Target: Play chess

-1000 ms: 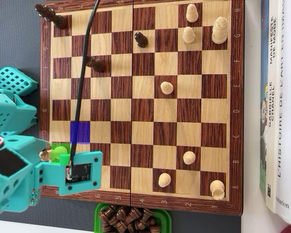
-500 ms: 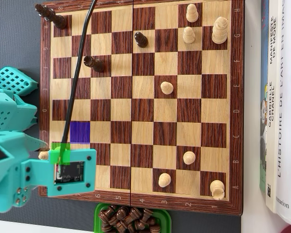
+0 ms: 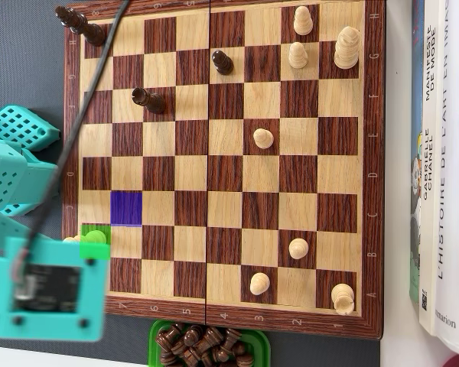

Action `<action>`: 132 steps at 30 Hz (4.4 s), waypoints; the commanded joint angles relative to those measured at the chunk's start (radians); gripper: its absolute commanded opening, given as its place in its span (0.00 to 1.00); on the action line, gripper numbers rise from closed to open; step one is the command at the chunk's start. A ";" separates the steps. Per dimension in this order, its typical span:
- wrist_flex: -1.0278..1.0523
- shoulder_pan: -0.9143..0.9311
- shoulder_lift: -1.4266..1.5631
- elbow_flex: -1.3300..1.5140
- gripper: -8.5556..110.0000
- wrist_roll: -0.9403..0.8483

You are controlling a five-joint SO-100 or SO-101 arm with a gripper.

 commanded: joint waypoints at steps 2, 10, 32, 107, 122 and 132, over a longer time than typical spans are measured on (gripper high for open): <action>-0.060 -0.057 0.121 -0.041 0.21 0.074; -0.324 -0.202 0.273 0.091 0.21 0.167; -1.482 -0.488 0.621 0.701 0.21 0.410; -3.467 -0.506 1.088 1.407 0.21 0.391; -3.467 -0.506 1.088 1.407 0.21 0.391; -3.467 -0.506 1.088 1.407 0.21 0.391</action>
